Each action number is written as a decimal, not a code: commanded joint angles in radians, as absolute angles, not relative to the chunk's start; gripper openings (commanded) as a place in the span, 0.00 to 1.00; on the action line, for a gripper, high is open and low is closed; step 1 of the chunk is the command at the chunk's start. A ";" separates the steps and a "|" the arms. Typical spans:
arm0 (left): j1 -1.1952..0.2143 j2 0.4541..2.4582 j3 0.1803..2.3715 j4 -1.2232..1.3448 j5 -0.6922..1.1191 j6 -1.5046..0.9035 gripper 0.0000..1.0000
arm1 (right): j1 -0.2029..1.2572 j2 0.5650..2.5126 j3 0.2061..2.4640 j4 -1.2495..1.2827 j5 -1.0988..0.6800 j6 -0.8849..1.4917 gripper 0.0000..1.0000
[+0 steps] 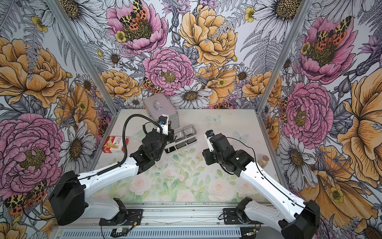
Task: Place the toothbrush into the toothbrush holder
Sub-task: Place the toothbrush in the toothbrush holder.
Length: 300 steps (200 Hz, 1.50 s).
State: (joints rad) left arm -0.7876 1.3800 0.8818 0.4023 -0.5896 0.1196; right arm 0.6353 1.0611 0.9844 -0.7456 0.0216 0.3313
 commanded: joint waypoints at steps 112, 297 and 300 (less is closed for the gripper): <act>-0.757 1.539 0.833 0.632 -0.649 0.165 0.00 | 0.628 1.097 0.999 -0.742 -0.004 0.318 0.42; -0.739 1.675 0.815 0.777 -0.637 0.138 0.00 | 0.619 1.109 1.007 -0.745 -0.002 0.311 0.43; -0.738 1.676 0.815 0.777 -0.637 0.136 0.00 | 0.618 1.109 1.008 -0.744 -0.002 0.312 0.43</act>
State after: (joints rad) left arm -0.7502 1.6585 0.8246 0.7387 -0.6216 0.1646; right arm 0.6243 1.1152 0.9848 -0.7483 0.0029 0.3199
